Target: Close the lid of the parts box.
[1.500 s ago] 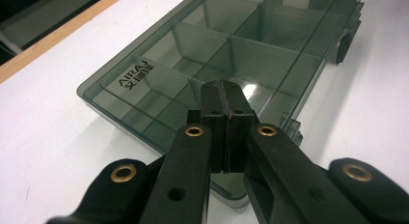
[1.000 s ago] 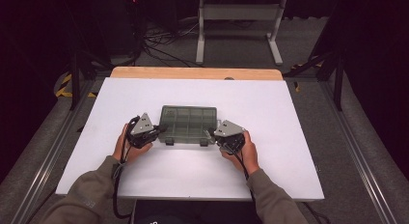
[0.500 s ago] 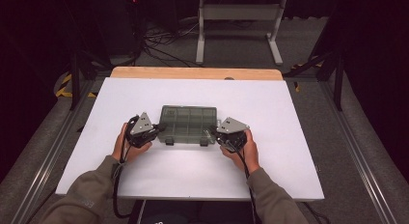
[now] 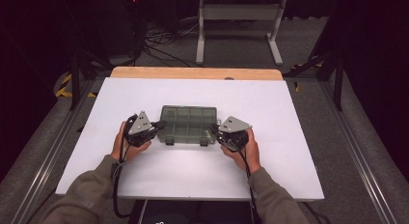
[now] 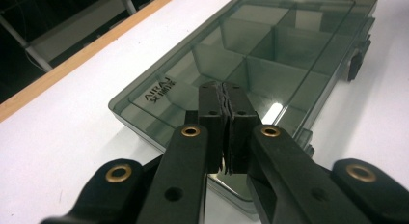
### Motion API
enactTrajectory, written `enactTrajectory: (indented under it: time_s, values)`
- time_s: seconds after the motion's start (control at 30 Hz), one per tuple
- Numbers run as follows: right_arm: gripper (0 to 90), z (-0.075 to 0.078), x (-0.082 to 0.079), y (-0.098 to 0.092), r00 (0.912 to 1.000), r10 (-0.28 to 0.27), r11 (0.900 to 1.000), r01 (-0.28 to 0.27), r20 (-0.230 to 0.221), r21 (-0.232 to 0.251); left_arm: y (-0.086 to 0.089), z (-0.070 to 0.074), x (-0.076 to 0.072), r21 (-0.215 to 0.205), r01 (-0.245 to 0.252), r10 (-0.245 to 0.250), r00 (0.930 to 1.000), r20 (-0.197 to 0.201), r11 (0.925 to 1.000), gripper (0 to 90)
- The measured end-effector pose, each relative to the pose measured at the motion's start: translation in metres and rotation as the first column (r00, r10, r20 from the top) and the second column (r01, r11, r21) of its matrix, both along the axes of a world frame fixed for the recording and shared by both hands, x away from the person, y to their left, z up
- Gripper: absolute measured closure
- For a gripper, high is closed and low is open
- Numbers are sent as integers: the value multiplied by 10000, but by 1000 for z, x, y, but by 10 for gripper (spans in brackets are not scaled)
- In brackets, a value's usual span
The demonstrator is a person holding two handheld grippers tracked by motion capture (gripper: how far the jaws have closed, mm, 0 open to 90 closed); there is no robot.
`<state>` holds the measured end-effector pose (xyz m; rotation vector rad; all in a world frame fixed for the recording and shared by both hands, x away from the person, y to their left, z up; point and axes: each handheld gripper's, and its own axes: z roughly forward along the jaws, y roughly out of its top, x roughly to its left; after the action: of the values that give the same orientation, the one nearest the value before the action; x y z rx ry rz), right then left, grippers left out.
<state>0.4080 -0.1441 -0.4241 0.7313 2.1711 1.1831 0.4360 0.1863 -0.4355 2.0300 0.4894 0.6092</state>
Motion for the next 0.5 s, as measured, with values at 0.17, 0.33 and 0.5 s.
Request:
enactTrajectory:
  time_s: [0.17, 0.33, 0.5]
  values:
    - [766, 2, -1, -1, 10000, 57, 9998, -57, -13, 169, 2, 3, -1, -177, 17, -15, 9999, 101, 9998, 836]
    - [715, 3, 0, -2, 10000, 13, 9997, -12, -16, 231, 3, 3, -2, -280, 86, -84, 9999, 75, 9996, 804]
    - [594, 3, 1, -3, 9998, -208, 9989, 210, -72, 424, 2, 3, -2, -278, 100, -96, 9998, 173, 9996, 737]
